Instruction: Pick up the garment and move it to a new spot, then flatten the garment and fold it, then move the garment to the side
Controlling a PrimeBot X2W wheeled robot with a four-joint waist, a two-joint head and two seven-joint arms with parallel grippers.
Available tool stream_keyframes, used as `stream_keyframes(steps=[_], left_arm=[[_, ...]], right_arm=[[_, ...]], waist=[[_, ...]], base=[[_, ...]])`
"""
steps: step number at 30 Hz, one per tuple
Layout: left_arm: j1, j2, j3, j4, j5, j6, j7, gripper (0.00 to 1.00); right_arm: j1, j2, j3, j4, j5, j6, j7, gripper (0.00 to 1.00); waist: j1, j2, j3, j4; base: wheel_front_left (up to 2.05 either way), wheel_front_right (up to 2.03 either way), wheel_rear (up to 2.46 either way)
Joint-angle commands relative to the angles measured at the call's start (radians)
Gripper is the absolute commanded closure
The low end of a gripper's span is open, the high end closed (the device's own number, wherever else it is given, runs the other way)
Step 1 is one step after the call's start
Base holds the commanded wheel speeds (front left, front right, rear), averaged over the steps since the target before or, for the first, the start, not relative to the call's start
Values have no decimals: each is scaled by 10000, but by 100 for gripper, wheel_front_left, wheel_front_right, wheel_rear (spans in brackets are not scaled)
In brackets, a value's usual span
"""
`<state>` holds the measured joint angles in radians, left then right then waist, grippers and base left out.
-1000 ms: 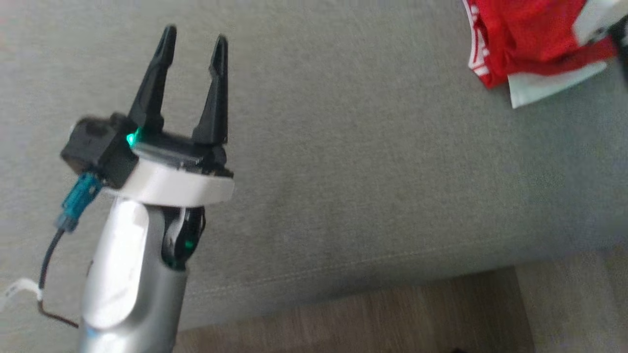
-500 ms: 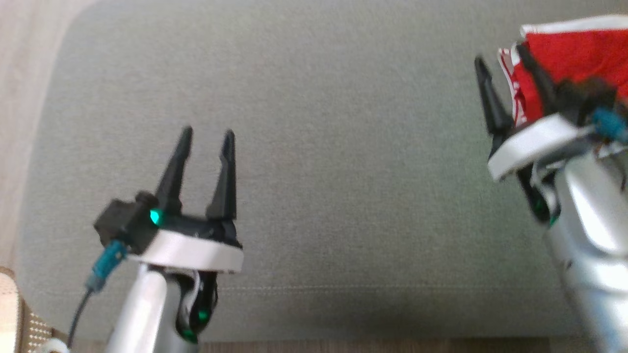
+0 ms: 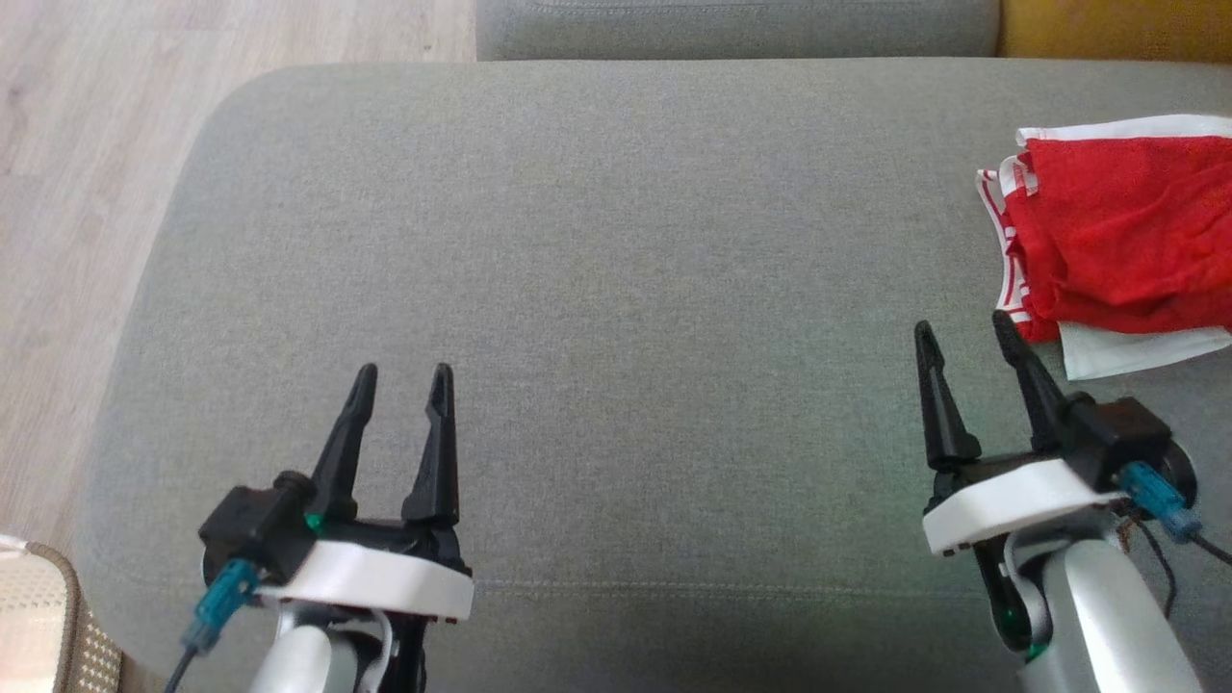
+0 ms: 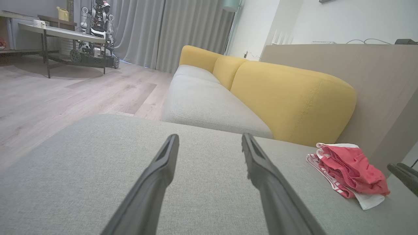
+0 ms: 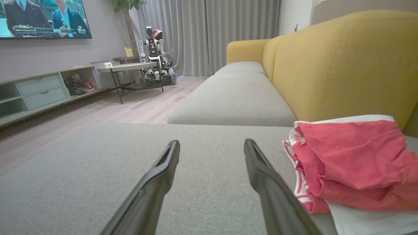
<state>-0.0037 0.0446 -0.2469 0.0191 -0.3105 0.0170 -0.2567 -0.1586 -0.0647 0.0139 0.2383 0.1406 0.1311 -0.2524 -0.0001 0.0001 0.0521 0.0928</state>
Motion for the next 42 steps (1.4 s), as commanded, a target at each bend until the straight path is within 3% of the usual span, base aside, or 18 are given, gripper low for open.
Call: stream_keyframes(steps=[1,20,42], left_arm=[[-277,57,368,-475,47,66,-51,0],[-213,57,378,-1006,721,492,-51,0],[-61,57,791,-1068,-242,36,-51,0]], right_arm=[[-172,94,175,-524,-163,-4,-92,0],[178,143,343,-1025,66,-4,-93,0],[170,144,443,-997,195,-4,-93,0]], waist=[[1,-1,-26,-6],[1,-1,-160,79],[1,-1,-137,126]], base=[[0,0,0],[0,0,0],[0,0,0]])
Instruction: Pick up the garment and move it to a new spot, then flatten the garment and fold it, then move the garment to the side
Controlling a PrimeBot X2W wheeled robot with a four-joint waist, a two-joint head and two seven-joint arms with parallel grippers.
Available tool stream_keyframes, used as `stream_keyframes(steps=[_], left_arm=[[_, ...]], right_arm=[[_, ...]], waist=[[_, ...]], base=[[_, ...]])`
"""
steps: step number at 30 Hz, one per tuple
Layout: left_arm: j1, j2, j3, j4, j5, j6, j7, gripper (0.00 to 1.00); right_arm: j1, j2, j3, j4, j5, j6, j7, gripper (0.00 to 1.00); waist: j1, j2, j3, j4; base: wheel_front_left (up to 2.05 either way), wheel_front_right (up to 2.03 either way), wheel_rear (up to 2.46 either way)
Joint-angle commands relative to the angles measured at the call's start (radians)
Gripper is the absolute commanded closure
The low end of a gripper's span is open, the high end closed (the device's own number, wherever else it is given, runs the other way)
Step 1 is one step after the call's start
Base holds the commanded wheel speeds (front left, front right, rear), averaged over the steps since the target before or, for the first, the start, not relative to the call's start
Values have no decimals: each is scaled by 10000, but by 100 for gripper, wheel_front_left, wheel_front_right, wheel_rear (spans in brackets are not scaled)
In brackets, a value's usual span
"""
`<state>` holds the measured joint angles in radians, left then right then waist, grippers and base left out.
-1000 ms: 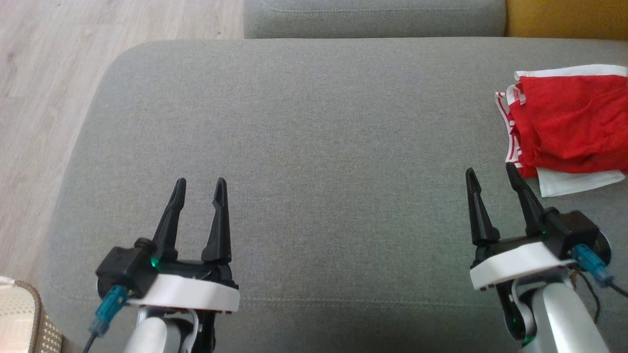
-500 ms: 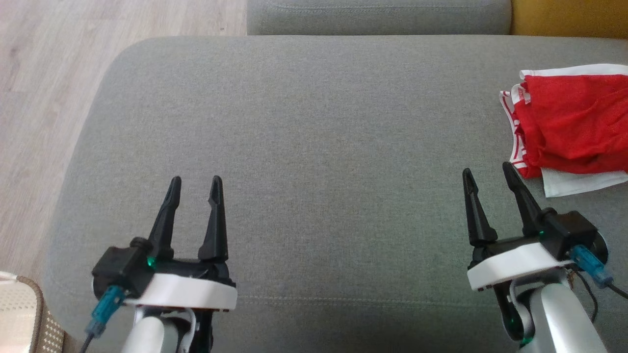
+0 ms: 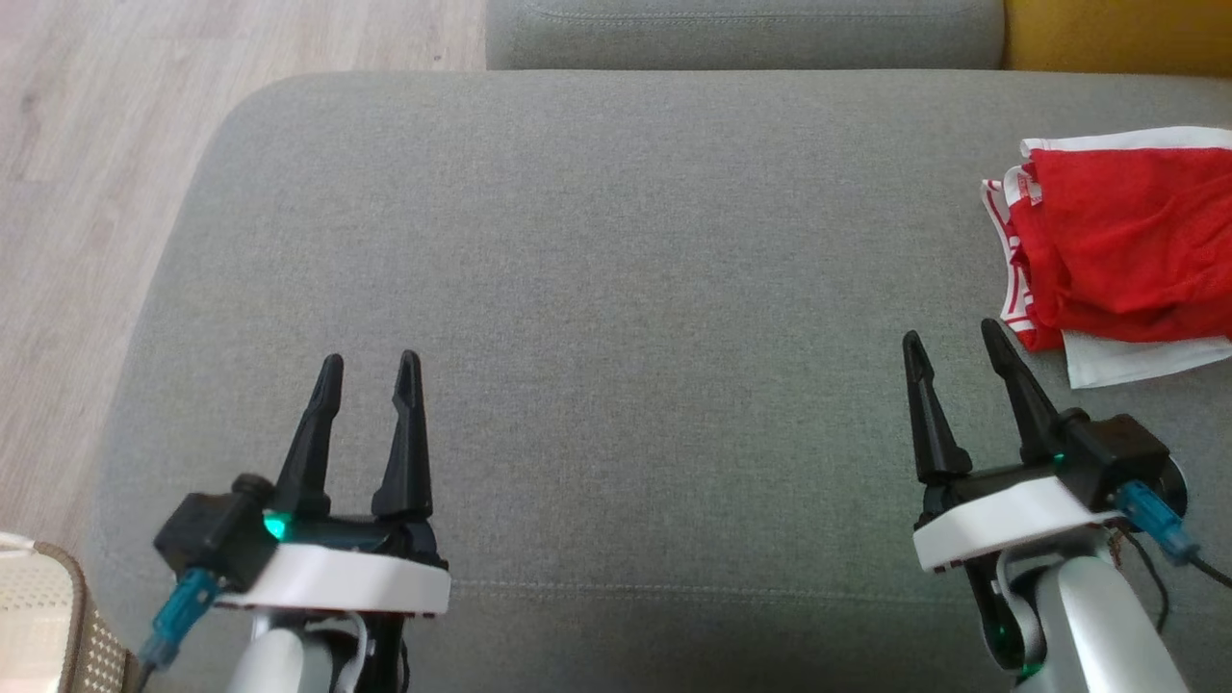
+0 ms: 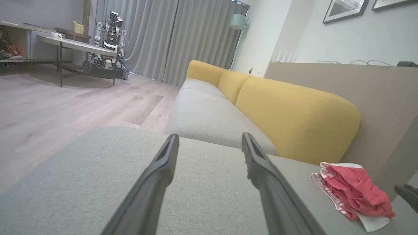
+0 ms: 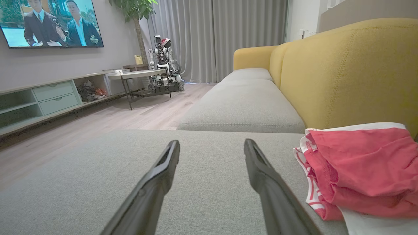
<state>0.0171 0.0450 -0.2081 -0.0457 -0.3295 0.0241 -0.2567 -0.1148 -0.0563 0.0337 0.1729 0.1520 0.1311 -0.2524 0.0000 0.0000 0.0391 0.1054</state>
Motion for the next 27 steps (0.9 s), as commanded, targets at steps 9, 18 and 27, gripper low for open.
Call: stream_keyframes(steps=[9,18,27], left_arm=[[-192,53,530,-406,-284,-181,-51,0],[-144,53,591,-406,-368,-225,-51,0],[377,-23,232,467,-360,-181,10,100]], right_arm=[[-269,60,264,-289,166,-4,-93,0],[-270,60,289,-239,234,-4,-93,0],[184,2,76,521,245,0,20,100]], waist=[[0,0,-82,-14],[0,0,-152,-23],[0,0,-215,-34]], base=[[0,0,0],[0,0,0],[0,0,0]])
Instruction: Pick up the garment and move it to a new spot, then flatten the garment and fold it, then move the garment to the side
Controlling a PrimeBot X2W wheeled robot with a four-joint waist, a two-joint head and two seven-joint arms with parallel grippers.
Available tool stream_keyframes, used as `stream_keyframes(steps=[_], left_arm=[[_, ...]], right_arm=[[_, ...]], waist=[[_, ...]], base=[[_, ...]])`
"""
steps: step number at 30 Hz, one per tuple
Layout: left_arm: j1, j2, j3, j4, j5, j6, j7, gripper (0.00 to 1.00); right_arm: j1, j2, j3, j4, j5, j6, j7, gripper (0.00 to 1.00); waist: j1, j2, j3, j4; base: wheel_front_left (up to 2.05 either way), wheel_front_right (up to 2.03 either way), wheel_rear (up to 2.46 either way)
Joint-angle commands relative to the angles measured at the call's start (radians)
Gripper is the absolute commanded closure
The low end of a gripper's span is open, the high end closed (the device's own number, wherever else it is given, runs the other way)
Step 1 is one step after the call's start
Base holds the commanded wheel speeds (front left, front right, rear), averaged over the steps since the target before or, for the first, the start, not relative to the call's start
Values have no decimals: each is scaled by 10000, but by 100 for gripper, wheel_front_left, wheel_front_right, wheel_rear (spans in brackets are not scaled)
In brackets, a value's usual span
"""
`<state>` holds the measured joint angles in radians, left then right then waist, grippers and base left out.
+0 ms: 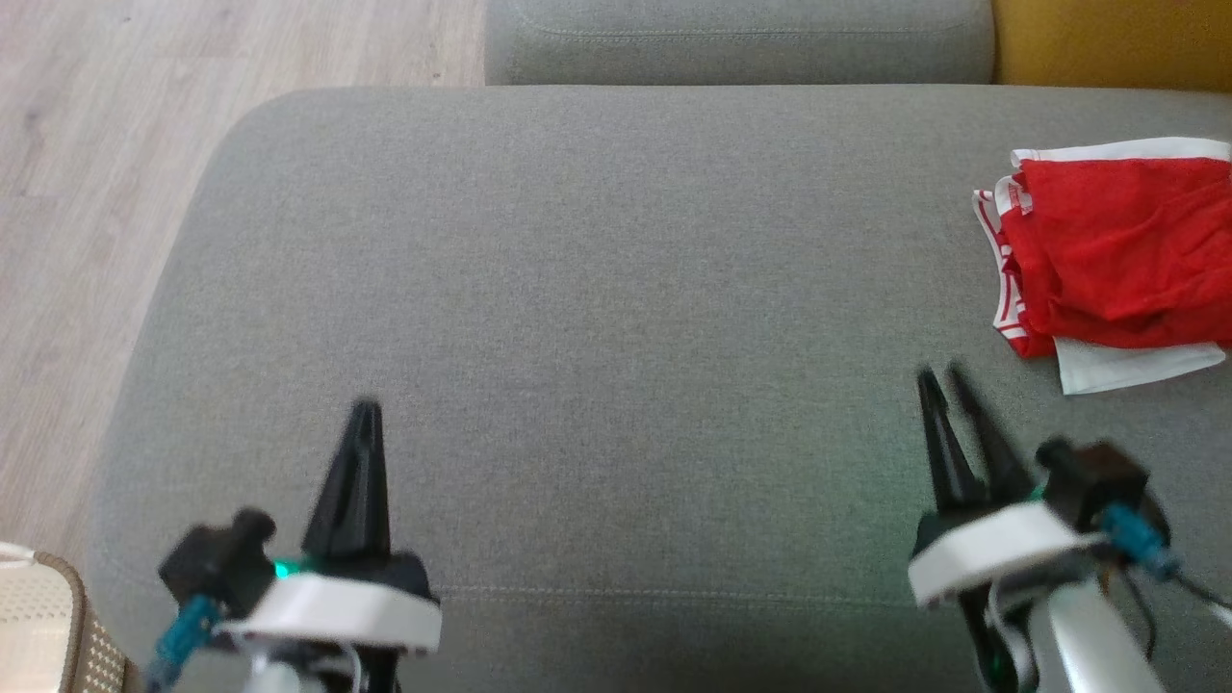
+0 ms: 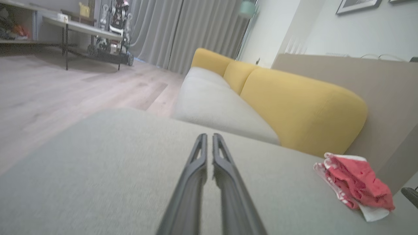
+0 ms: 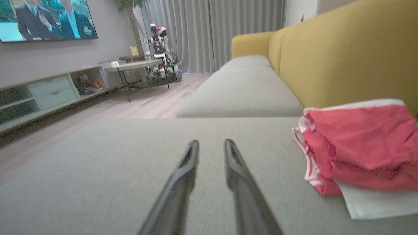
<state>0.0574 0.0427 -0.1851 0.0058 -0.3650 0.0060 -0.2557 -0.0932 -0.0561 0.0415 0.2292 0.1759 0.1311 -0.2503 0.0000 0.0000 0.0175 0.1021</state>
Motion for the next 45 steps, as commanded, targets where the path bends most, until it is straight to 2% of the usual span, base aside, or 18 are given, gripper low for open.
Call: stream_keyframes(steps=[1,45], left_arm=[[55,-1,1,78,-39,-2,6,100],[-521,273,693,873,-4600,-474,1005,100]], right_arm=[[63,0,-2,77,43,0,18,100],[-5,-16,-488,102,5008,-1,1227,100]], waist=[[0,0,0,-2],[0,0,-50,-354]], base=[[0,0,0],[0,0,0]])
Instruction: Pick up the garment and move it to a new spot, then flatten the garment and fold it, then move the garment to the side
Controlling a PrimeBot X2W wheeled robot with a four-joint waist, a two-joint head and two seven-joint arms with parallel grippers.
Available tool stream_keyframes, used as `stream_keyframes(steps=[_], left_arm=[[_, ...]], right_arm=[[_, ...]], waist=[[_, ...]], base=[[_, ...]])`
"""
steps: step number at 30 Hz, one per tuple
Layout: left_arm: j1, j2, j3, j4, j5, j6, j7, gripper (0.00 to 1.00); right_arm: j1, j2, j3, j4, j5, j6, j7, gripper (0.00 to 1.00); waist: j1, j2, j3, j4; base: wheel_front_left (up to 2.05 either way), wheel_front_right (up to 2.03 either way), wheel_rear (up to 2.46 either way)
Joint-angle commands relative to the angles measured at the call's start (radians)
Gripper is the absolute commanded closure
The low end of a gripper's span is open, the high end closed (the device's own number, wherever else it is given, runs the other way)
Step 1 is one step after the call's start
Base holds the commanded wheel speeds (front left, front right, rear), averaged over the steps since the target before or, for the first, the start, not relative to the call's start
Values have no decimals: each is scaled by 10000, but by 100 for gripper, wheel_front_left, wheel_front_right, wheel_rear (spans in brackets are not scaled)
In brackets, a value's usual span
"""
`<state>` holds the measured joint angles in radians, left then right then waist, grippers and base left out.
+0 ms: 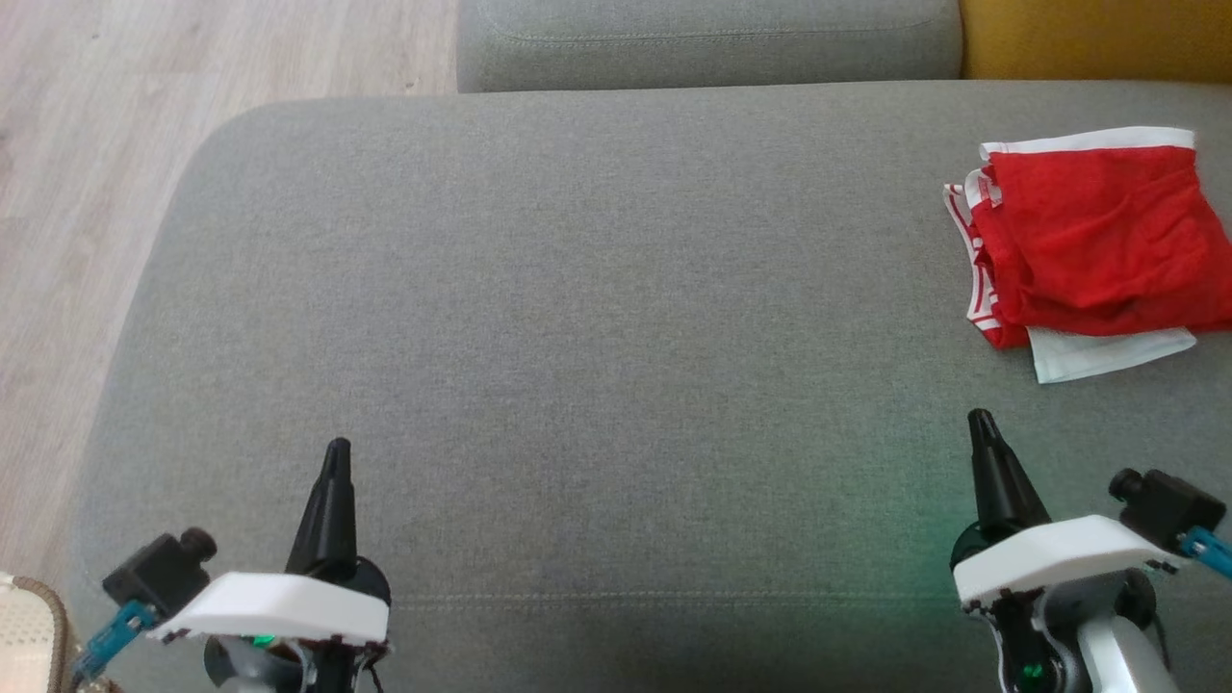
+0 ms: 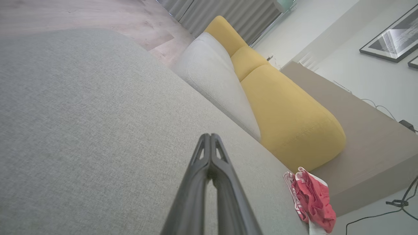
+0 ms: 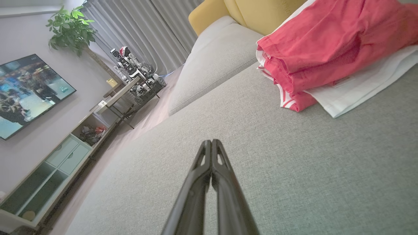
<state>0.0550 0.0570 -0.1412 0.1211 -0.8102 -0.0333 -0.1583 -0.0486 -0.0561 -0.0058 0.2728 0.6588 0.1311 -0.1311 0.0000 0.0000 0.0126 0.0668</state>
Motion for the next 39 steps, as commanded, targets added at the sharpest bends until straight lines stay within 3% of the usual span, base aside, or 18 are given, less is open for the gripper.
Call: stream_keyframes(steps=[1,39], left_arm=[[-510,133,273,-262,-251,-91,56,100],[-1002,216,1073,411,-3999,-496,1079,100]], right_arm=[[-453,-16,-27,-333,295,-1,63,100],[-515,-2,-485,-310,4533,-2,1135,100]], waist=[[0,0,-2,-10],[0,0,-44,-312]], base=[[0,0,0],[0,0,0]])
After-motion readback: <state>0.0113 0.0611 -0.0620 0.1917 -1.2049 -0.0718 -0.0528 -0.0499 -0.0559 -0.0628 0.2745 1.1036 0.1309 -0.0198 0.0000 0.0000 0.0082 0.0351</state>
